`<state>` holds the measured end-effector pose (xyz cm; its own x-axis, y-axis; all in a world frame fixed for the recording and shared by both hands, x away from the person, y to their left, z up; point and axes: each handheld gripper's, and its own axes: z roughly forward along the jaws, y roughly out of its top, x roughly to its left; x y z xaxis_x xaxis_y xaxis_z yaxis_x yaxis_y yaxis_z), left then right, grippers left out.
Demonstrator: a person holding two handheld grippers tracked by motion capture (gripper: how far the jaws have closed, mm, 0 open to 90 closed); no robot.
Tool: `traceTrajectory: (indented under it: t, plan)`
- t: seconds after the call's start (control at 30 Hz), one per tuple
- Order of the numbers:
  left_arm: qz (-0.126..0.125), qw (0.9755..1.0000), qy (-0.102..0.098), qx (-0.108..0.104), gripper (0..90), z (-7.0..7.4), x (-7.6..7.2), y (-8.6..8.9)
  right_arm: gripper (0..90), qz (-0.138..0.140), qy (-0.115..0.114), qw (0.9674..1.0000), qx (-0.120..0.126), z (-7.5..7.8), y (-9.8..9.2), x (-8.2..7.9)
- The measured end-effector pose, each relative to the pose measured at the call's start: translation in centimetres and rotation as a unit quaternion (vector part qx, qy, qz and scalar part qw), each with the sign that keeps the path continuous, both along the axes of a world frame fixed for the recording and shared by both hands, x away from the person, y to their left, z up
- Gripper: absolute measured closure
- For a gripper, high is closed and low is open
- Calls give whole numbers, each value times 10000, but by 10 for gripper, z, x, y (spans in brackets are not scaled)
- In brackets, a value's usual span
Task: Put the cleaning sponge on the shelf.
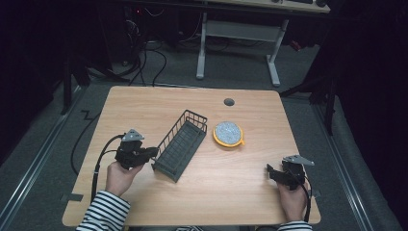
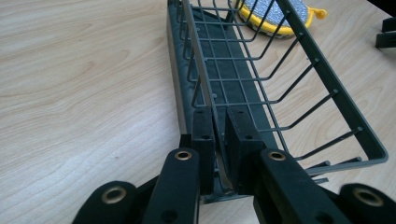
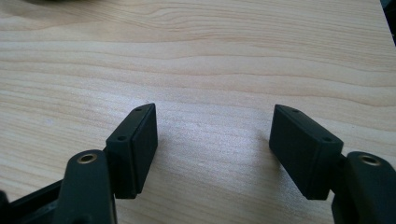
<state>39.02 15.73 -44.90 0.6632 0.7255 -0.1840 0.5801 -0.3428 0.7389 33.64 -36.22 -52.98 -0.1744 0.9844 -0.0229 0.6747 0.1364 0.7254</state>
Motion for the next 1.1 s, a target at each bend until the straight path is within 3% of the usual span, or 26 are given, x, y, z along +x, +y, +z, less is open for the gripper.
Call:
traceTrajectory:
  t: [0.2, 0.47, 0.63, 0.87, 1.1]
  plan:
    - [-113, 9999, -26, 64, 820, 1, -8, -8, 327, 4, -1, 10000, 0, 0, 0, 0]
    - [-120, 9999, 20, -56, 814, 0, -13, -13, 327, -5, 5, 10000, 8, 0, 0, 0]
    - [-168, 9998, -38, -68, 695, 2, -13, -13, 327, -4, 4, 10000, 6, 0, 0, 0]
    - [114, 9995, -184, -220, 493, 12, -9, -1, 327, -5, 4, 10000, 8, 0, 0, 0]
    - [445, 9983, -261, -267, 412, 14, -7, 16, 327, -1, 4, 10000, 7, 0, 0, 0]
